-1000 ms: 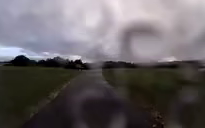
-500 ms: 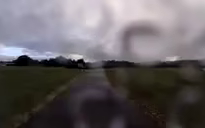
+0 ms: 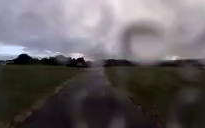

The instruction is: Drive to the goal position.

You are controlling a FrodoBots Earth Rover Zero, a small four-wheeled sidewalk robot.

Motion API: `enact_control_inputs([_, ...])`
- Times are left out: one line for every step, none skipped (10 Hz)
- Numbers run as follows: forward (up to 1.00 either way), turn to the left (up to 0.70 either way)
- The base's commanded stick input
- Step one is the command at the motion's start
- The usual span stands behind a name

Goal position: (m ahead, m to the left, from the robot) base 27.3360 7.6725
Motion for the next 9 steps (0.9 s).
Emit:
enact_control_inputs([0.70,0.00])
enact_control_inputs([0.70,0.00])
enact_control_inputs([0.70,0.02])
enact_control_inputs([0.70,0.09])
enact_control_inputs([0.70,0.14])
enact_control_inputs([0.70,0.14])
enact_control_inputs([0.70,0.14])
enact_control_inputs([0.70,0.14])
enact_control_inputs([0.70,0.14])
